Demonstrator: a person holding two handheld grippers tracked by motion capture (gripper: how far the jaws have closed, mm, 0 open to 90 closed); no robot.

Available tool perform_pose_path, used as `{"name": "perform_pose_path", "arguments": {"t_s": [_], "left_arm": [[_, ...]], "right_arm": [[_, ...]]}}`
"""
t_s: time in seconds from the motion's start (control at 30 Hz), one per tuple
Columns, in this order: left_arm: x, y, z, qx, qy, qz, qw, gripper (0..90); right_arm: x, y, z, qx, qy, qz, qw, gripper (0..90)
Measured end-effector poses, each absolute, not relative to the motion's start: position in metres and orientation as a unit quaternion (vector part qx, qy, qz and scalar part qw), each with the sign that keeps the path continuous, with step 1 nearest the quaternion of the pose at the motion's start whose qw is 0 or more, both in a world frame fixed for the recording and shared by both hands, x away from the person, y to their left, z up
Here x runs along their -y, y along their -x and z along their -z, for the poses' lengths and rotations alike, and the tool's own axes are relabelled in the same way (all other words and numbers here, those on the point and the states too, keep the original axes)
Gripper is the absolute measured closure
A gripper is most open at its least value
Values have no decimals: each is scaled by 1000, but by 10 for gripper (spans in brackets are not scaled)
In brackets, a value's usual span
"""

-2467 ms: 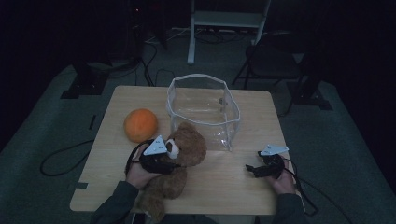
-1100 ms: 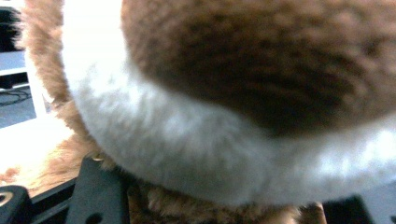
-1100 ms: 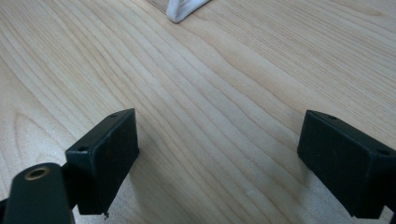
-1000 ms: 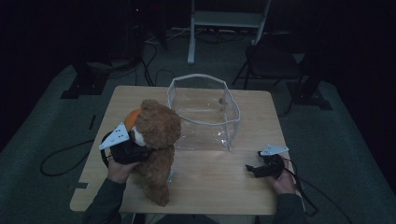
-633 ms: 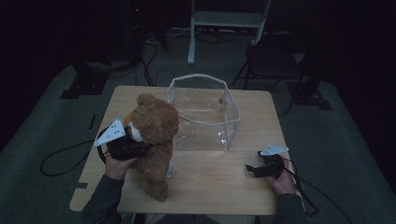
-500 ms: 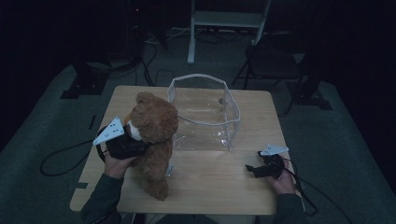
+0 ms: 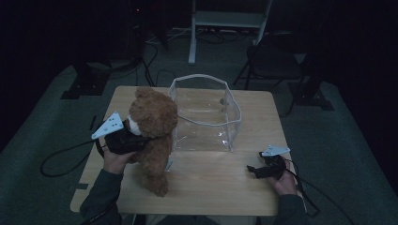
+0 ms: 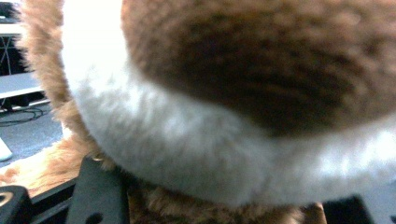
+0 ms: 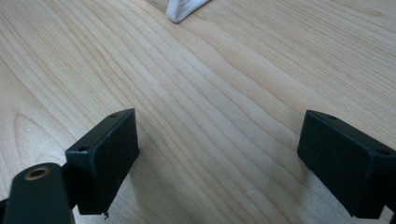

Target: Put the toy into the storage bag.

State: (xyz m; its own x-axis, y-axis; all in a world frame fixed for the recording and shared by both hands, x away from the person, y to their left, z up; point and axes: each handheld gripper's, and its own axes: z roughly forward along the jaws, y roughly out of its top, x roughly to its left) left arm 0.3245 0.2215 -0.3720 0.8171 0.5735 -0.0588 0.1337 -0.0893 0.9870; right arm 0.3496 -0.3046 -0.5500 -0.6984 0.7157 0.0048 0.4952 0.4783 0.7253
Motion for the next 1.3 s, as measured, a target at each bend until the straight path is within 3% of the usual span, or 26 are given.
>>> {"name": "perform_pose_path", "arguments": {"t_s": [1.3], "left_arm": [[-225,-345,340,-237,-711,-193,633,394]], "right_arm": [[305,-350,550,-846,-357,-365,152,116]]}}
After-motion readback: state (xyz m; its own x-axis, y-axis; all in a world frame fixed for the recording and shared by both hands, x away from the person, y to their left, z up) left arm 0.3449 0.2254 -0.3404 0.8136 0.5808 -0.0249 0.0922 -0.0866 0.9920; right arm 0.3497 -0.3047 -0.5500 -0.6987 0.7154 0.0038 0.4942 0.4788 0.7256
